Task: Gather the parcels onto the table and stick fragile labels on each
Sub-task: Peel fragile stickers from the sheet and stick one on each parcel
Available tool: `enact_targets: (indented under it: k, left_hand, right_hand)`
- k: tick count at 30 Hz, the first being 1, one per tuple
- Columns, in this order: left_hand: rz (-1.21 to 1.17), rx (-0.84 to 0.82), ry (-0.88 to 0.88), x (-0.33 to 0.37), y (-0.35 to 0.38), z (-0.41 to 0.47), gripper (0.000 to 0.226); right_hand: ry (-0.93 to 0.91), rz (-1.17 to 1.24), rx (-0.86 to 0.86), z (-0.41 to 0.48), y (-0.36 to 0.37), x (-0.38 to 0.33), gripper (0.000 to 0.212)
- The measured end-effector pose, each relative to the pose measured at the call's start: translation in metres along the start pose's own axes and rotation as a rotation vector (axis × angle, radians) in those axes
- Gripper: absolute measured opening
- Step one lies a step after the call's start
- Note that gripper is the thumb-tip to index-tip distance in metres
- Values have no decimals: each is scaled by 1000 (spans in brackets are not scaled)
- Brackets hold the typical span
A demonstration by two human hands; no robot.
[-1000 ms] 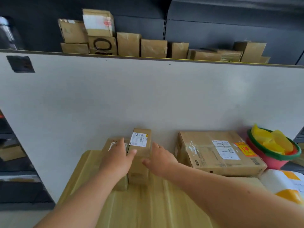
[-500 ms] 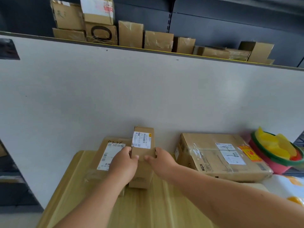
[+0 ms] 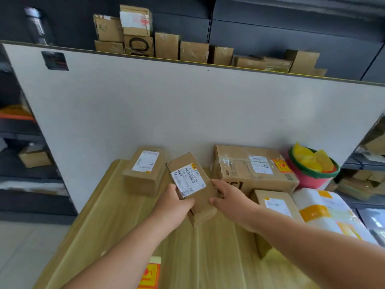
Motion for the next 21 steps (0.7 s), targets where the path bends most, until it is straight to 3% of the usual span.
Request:
enact_targets:
  k: [9,13,17,21]
  left_hand:
    - [-40,-82,-42,-35,67,-174,16]
    - [147,-45,-20,-63,87,-219,17]
    - [543,44,-3,-70,92,-259,29]
    - [739,70,-2,-74,91,-276,42]
  right_hand:
    - [91,-15,-222,-168,4,57,41]
    - [121,-76,-256,-212,10,78,47]
    - [179,-146,-276,-242,23,95,54]
    - [153,-316,-184,-257,36,96,49]
Point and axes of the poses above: each hand's wrist, its own z-axis towards the middle knuckle, its own y-axis out of the palm, x = y × z, the point moved 6 cm from there along z, towards the middle knuckle
